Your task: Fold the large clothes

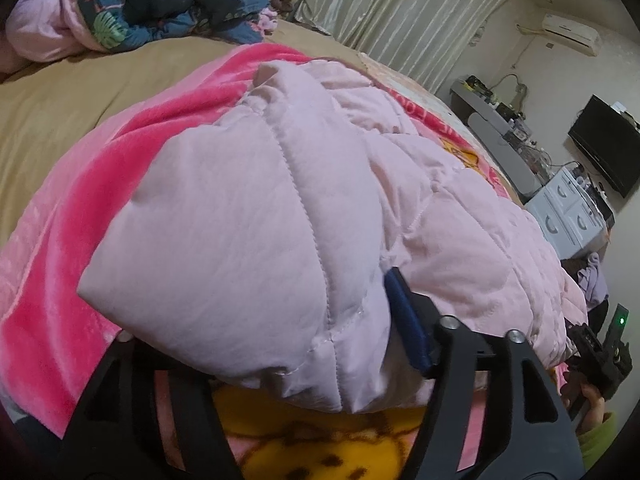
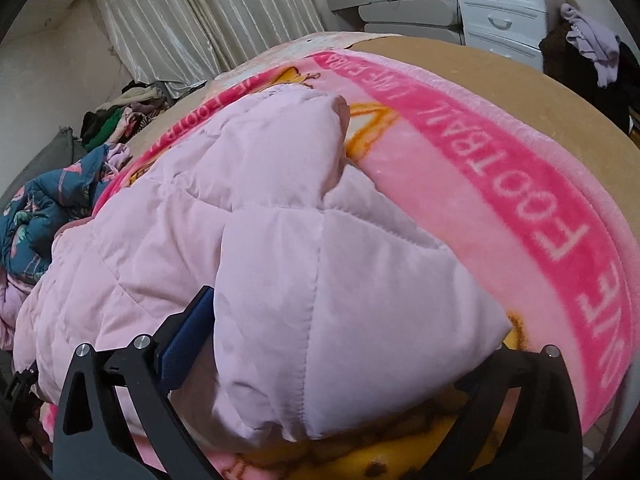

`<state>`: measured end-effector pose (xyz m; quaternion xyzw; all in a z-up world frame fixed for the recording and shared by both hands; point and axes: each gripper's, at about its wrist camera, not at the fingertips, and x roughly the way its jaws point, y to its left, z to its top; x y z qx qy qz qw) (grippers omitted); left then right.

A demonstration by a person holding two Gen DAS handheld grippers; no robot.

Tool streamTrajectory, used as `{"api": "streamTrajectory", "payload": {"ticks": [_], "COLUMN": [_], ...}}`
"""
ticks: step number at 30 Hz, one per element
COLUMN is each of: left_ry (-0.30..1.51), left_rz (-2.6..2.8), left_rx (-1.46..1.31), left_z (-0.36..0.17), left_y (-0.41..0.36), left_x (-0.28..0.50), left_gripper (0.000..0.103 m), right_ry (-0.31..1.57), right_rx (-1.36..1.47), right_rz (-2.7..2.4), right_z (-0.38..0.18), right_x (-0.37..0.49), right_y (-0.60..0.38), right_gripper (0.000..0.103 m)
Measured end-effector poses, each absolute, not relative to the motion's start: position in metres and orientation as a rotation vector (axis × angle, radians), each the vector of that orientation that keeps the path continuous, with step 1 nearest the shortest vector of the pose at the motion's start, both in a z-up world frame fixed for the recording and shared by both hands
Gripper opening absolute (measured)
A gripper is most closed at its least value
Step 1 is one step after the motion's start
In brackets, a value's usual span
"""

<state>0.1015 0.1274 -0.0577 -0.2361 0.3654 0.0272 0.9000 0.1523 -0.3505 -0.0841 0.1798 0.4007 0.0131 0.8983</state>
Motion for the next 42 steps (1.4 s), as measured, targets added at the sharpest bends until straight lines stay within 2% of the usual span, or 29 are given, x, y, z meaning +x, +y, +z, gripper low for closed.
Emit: {"api": "streamTrajectory", "payload": {"ticks": [1,3,10,15,27,34,42], "left_ry": [0.759,0.754,0.716,0.661,0.535,0.523,0.544], "left_rz": [0.068,0.099,0.144,0.175,0.119,0.035,-0.028], "left_rx": [-0.491,-0.495,-0.464,-0.4,-0.274,-0.23,-0.22], "left_z": [-0.058,-0.057,-0.039,-0.016,0.046,0.056,0.047], "left_y": [0.129,0.133,0.139,0.136,0.086,0.044,0.018], "left_x": [0.1,0.094,0.066,0.038,-0.01,-0.018,-0.026], "left_gripper": [0.07,0.085,0.093,0.094,0.094,0.094,0.094], "right_ry": [0.832,0.834,0.815,0.747,0.483,0.44,0.485], "right_rx": [0.372,0.366,0.37,0.347,0.153,0.071,-0.003], "right_rz": [0.023,0.014,-0.027,-0.065,0.092,0.21,0.295], "right_z": [-0.084,-0.084,-0.076,-0.06,0.021,0.053,0.051], "right_x": [0.151,0.147,0.126,0.093,0.0,-0.032,-0.058], "right_y": [-0.351,-0.35,-0.358,-0.361,-0.325,-0.295,-0.26], "right_gripper": [0.099,0.099,0.099,0.099,0.099,0.099,0.099]}}
